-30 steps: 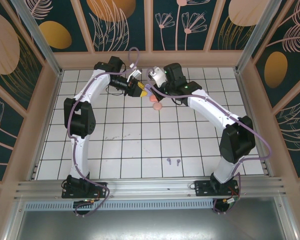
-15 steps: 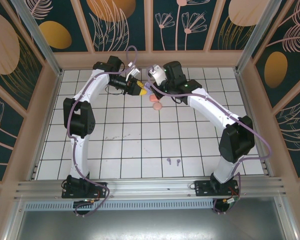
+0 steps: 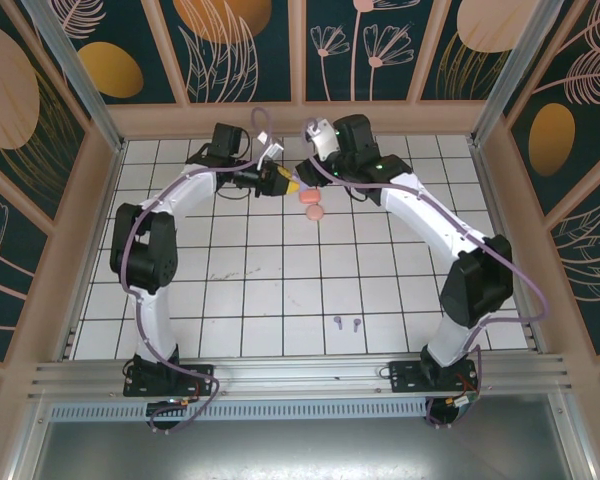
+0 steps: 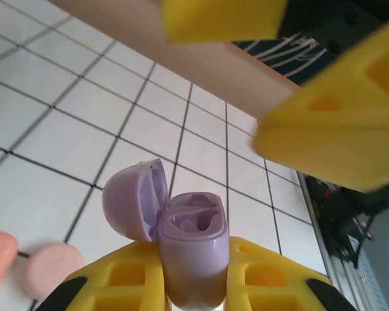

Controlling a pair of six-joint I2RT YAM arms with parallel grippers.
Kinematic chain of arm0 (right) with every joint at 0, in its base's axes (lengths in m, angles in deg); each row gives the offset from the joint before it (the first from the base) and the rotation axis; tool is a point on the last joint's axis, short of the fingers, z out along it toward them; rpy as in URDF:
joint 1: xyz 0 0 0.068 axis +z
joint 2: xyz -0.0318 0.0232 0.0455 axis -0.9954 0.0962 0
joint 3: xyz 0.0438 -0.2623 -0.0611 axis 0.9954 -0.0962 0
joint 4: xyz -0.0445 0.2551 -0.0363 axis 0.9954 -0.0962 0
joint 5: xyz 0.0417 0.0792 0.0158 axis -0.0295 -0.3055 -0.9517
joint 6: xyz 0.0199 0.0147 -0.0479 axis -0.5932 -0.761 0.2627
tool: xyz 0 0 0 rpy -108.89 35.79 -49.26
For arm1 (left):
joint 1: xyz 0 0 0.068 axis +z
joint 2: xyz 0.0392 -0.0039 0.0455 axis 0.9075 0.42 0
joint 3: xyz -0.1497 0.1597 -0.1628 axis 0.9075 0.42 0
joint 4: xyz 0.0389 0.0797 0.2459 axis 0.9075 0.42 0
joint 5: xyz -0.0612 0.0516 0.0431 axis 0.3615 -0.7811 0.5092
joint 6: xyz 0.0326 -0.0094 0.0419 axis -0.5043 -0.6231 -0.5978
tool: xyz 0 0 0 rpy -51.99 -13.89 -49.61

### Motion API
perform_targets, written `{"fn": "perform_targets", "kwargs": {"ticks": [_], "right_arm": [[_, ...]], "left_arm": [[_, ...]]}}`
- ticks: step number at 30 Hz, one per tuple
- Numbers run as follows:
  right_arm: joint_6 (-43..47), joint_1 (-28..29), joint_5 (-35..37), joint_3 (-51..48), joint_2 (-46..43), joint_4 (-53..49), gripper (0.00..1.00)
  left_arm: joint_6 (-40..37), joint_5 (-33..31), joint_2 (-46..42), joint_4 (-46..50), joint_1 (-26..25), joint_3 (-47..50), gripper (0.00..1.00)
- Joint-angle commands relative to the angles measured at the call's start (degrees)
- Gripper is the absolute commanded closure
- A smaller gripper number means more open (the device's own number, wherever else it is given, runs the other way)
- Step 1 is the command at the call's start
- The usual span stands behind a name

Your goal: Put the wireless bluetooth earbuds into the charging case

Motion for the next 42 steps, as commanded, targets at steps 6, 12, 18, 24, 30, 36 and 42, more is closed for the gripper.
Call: {"fn": "perform_targets", "kwargs": {"ticks": [6, 12, 18, 24, 30, 36, 42], "right_arm": [[-10.8, -4.3, -1.3, -2.3, -12.2, 5.3, 0.37], [-22.2, -6.7, 5.9, -7.6, -18.1, 3.8, 0.37], [-30.6, -7.3, 7.7, -16.6, -21.7, -1.1, 0.37], [-37.5, -5.8, 6.1, -29.2, -24.0, -1.4, 0.38], [-41.9, 1.1, 8.3, -33.2, -22.3, -6.5, 0.39], [-44.9, 11.3, 11.3, -33.9, -19.2, -13.5, 0.42], [-47.1, 18.8, 12.8, -38.9, -19.1, -15.6, 0.52]], "left_arm": [[13.1, -8.0, -8.9, -25.9, 0.1, 7.6, 1.0], [18.2, -16.7, -16.6, -44.5, 0.1, 20.9, 1.0], [21.8, -26.7, -22.7, -65.9, -0.1, 34.8, 1.0], [23.0, -37.2, -25.1, -83.8, -1.2, 46.0, 1.0], [21.6, -46.6, -25.9, -90.0, -4.0, 49.6, 1.0], [21.0, -52.0, -26.5, -92.3, -5.6, 51.1, 1.0], [21.7, -54.0, -28.4, -93.7, -5.6, 53.5, 1.0]]}}
